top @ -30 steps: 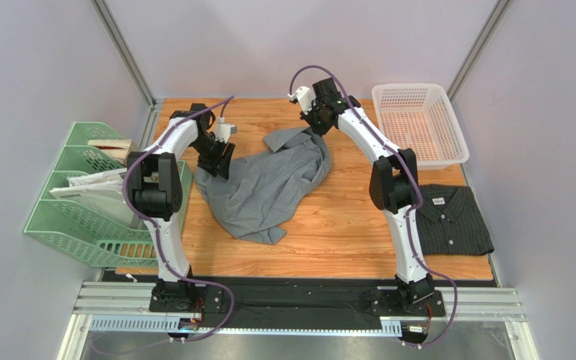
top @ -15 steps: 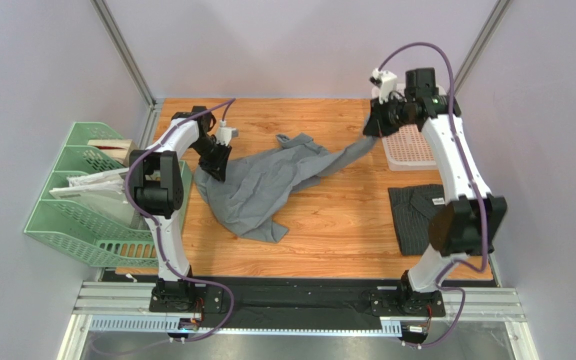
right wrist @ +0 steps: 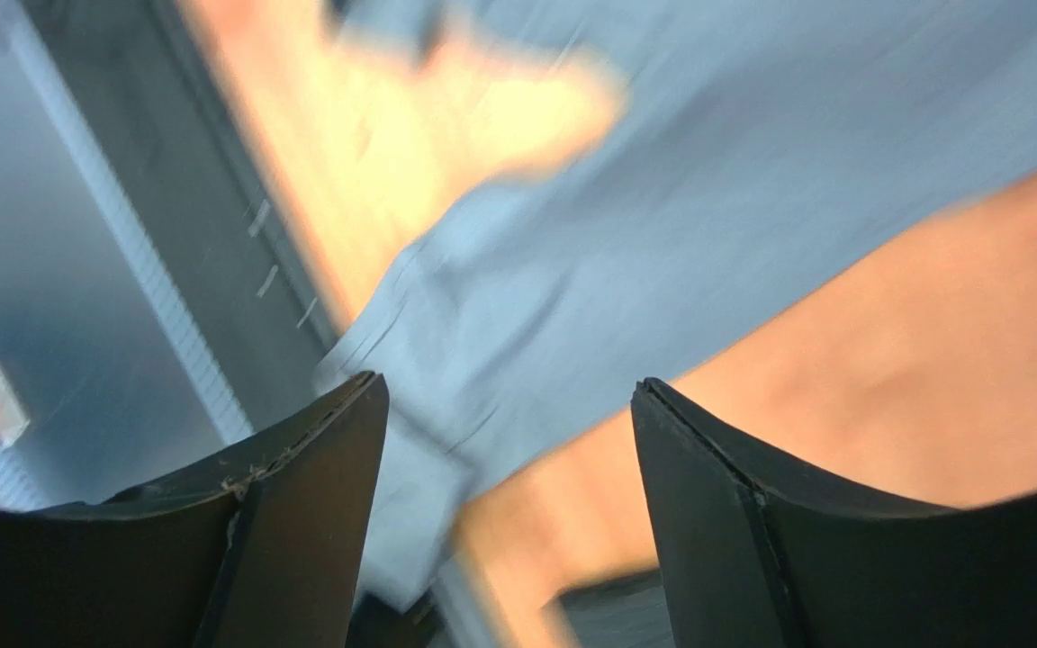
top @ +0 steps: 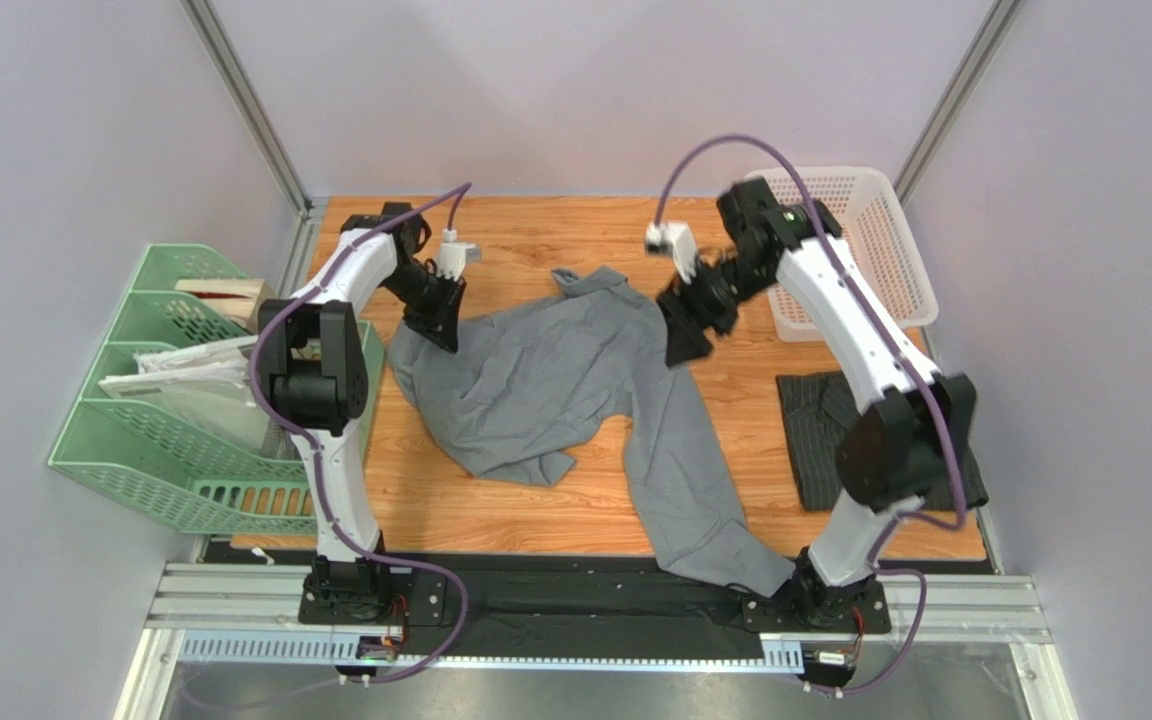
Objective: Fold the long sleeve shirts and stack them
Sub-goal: Flatten the shirt out
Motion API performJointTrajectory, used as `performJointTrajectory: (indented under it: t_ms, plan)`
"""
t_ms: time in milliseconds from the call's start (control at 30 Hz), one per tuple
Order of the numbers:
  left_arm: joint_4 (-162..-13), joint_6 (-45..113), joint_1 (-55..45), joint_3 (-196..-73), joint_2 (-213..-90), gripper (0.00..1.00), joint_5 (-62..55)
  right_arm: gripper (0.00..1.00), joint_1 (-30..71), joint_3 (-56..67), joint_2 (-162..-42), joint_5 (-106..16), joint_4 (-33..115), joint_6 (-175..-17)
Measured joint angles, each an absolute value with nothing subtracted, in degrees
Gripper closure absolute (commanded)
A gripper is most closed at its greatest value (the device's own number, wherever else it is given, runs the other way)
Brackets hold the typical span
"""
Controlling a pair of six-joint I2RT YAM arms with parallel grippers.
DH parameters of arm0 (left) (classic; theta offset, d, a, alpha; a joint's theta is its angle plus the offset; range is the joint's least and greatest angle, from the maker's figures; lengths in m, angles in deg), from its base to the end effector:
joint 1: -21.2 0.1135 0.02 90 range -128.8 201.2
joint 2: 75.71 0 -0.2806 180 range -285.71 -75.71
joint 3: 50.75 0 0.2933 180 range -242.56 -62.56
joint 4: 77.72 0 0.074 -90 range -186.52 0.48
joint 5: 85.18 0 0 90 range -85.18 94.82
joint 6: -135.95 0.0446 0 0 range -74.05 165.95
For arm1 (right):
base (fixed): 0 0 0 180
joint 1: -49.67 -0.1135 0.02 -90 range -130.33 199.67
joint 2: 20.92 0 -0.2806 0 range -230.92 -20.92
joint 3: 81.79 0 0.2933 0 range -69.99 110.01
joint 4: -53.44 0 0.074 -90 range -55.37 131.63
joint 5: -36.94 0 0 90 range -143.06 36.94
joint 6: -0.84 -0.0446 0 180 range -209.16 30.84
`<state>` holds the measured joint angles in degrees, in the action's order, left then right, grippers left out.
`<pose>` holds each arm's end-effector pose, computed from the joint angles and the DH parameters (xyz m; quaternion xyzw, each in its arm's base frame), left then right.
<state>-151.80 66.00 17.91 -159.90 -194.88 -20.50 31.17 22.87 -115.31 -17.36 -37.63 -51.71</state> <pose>0.4555 -0.0453 0.1938 0.2081 0.9520 -0.2092 0.0816 0.3215 0.1350 0.3368 -0.4668 0.8264 0.2888 0.1256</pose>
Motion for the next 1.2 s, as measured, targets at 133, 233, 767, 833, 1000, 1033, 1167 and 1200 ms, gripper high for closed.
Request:
performJointTrajectory:
  t_ms: [133,233,767,833,1000,1033,1167,1200]
  plan:
    - [-151.30,65.09,17.91,-160.27,-194.71,0.44,-20.63,0.24,31.58,44.88,-133.28,-17.40,-29.30,-58.55]
    - [-150.71,64.28,17.91,-160.27,-194.53,0.32,-19.73,0.08,31.56,62.15,-148.40,-19.28,-23.12,-64.61]
    - [-149.09,62.94,19.00,-157.16,-193.42,0.70,-9.07,1.00,25.72,63.70,-161.43,-29.12,-6.46,-69.00]
    - [-149.05,62.97,19.11,-157.16,-193.64,0.95,-8.92,1.00,26.14,61.73,-160.45,-29.45,-6.07,-68.67]
    - [-149.38,63.38,19.31,-158.72,-195.56,1.00,-9.31,1.00,29.85,49.38,-150.35,-27.98,-9.33,-67.16]
    - [-149.44,63.42,19.31,-159.22,-195.62,1.00,-9.75,1.00,30.82,47.50,-147.94,-27.43,-10.00,-66.99]
    - [-149.44,64.45,19.33,-161.30,-193.72,1.00,-13.68,1.00,35.65,37.47,-134.17,-24.46,-15.40,-65.13]
    - [-149.31,65.22,19.33,-160.64,-191.82,1.00,-15.10,1.00,36.94,34.26,-130.30,-23.89,-17.28,-63.91]
